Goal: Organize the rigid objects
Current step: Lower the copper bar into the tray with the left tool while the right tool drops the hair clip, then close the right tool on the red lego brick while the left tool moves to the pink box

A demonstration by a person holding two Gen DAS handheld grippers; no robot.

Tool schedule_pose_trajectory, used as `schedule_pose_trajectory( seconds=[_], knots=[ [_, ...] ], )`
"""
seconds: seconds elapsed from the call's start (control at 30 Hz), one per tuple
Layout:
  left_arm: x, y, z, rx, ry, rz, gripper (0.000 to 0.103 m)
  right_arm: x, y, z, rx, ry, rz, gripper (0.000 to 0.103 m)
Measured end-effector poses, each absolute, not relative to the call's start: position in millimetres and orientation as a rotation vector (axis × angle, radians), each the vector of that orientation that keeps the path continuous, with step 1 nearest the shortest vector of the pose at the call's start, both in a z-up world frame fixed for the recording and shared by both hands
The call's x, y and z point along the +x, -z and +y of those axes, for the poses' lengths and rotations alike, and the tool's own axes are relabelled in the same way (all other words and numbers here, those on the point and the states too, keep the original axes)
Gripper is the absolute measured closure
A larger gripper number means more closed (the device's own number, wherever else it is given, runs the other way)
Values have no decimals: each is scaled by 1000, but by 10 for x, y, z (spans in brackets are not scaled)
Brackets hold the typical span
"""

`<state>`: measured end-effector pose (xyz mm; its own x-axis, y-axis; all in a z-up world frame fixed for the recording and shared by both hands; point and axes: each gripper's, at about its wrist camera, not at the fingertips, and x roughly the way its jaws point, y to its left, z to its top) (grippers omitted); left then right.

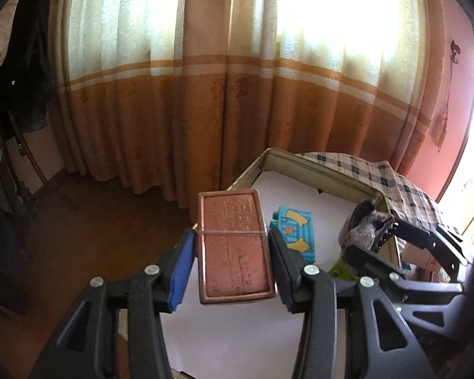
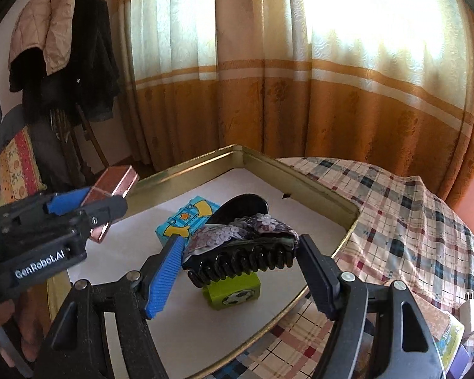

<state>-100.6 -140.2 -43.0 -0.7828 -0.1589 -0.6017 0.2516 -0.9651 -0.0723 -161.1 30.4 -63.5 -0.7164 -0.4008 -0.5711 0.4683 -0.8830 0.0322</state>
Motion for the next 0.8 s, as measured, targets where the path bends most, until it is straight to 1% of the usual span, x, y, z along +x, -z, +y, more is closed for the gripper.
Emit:
schedule_pose_trajectory(
  seconds=[0.07, 0.1, 0.17, 0.23, 0.27, 0.33, 0.4, 0.5, 0.53, 0.63, 0.8],
  knots=[
    [-1008, 426, -1430, 903, 2754, 223, 56, -1599, 625, 305, 794, 2548, 150, 28],
    [-1012, 423, -1439, 902, 2754, 227, 53, -1589, 616, 313, 786, 2545, 142, 27],
    [-993, 407, -1444, 884, 2749, 230, 47, -1560, 595, 325, 772, 2550, 138, 26],
    [-954, 387, -1440, 862, 2748, 234, 35, -1516, 566, 363, 758, 2562, 129, 25],
    [-935, 380, -1440, 855, 2747, 240, 32, -1484, 547, 404, 753, 2563, 113, 24],
    [-896, 359, -1431, 838, 2753, 262, 24, -1400, 519, 494, 744, 2567, 83, 24],
    [-864, 337, -1399, 832, 2762, 276, 21, -1318, 497, 575, 741, 2573, 70, 23],
    [-790, 306, -1296, 815, 2781, 298, 12, -1165, 483, 765, 739, 2588, 38, 23],
    [-762, 298, -1233, 811, 2794, 297, 11, -1114, 480, 840, 736, 2592, 23, 23],
    [-700, 296, -974, 821, 2846, 257, 10, -939, 461, 1140, 730, 2630, -15, 23],
    [-645, 329, -571, 871, 2921, 178, 6, -766, 462, 1625, 751, 2722, -7, 22]
  ],
)
